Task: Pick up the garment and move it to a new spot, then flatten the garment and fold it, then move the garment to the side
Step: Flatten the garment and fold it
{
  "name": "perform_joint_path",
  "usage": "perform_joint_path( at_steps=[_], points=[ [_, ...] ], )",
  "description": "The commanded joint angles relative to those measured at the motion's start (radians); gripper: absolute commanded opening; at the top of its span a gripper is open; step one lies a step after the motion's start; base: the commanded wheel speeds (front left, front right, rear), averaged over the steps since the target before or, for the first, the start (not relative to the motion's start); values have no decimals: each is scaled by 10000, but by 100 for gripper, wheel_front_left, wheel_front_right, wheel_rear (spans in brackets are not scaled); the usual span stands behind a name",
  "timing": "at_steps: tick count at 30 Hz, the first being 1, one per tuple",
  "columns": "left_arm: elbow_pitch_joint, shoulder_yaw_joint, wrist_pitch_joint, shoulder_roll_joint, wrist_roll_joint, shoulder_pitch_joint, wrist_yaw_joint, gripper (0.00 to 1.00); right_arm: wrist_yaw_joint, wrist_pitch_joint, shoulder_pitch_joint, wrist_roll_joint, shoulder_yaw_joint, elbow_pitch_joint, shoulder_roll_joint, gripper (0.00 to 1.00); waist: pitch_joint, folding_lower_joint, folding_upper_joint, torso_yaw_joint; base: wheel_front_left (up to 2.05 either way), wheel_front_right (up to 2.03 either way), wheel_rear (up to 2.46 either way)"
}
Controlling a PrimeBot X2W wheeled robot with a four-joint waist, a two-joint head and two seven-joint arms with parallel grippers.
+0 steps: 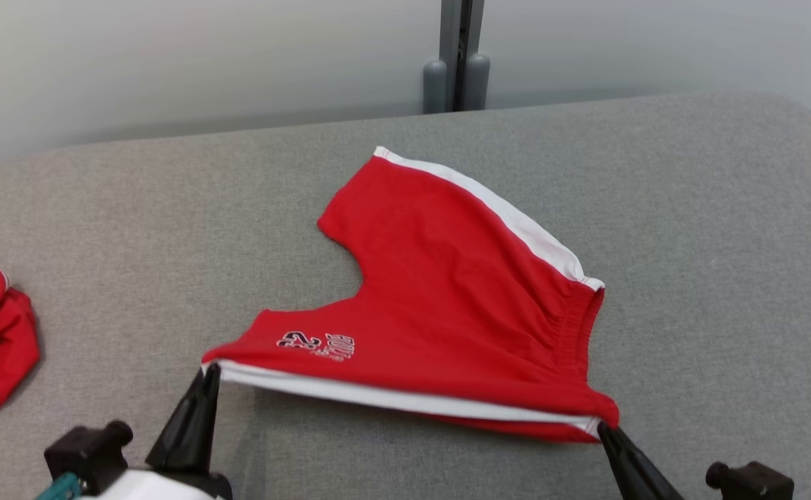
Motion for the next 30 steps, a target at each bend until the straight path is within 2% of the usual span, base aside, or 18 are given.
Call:
perform_joint_path(
  at_steps=[1,7,13,18,23,29,30],
  points=[
    [-80,49,48,86,104,-388,87,0,2,86,-201,-263,-211,-91,120,0,209,0,0,-104,0,0,0],
    [46,-181,297,95,576,-2021,151,0,2,271,-1194,-1128,-943,-352,757,0,1144,0,0,-331,0,0,0],
    [1005,-510,452,-131,992,-4543,-130,0,2,252,-2554,-1475,-1497,-319,1051,0,2181,0,0,-480,0,0,0],
    [2515,-754,581,-403,1255,-6806,-362,0,2,82,-3810,-1397,-1705,61,1146,0,3037,0,0,-731,0,0,0],
    [4498,-963,566,-751,1386,-8771,-663,0,2,-231,-4940,-892,-1514,1005,1147,0,3677,0,0,-1036,0,0,0],
    [6898,-1216,517,-1208,1516,-10436,-853,0,2,-600,-5923,-364,-1091,2002,1148,0,4146,0,0,-1320,0,0,0],
    [6898,-1216,517,-1208,1516,-10436,-853,0,2,-600,-5923,-364,-1091,2002,1148,0,4146,0,0,-1320,0,0,0]
  ],
)
